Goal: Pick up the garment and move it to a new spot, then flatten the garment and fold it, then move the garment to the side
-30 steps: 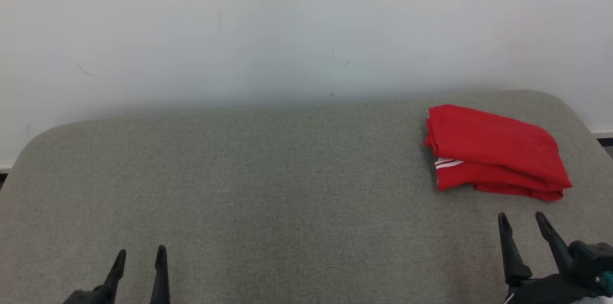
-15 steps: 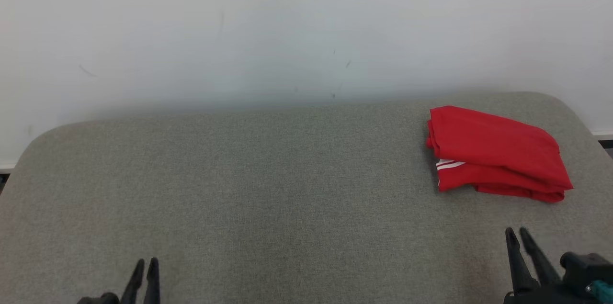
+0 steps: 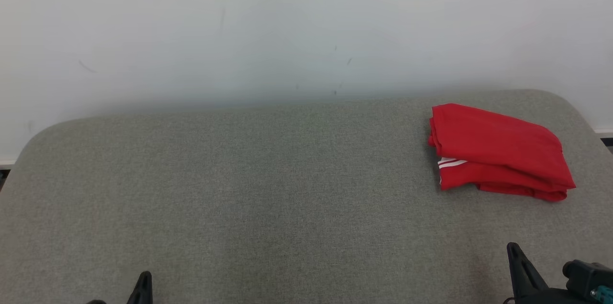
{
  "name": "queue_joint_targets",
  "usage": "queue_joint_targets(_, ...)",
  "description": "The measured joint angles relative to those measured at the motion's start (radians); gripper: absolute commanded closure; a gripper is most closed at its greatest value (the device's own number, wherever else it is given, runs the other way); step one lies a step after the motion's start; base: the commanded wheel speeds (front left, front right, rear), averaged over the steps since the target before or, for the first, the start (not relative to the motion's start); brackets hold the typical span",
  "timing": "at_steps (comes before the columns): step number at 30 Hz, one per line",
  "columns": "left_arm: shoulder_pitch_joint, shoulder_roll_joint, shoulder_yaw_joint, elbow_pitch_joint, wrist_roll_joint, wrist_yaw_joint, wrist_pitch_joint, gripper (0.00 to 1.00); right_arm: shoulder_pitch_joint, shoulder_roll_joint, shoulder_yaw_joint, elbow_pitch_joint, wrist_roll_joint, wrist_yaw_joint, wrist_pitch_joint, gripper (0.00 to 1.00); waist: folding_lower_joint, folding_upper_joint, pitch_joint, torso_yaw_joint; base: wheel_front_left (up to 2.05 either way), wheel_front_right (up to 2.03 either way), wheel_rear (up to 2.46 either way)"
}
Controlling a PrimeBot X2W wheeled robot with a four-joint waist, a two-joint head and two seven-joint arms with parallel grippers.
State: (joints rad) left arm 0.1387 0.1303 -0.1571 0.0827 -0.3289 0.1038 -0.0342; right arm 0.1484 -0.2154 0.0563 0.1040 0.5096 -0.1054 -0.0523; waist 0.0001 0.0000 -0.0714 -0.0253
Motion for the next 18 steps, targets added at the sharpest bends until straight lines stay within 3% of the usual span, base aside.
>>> queue_joint_targets(18, -0.037, -0.016, 0.053, 0.043, -0.282, -0.044, 0.035, 1.0, -0.043, 0.037, -0.043, 0.04, 0.24, 0.044, 0.036, 1.0, 0.0, 0.0, 0.016, 0.006, 0.0, 0.0, 0.0)
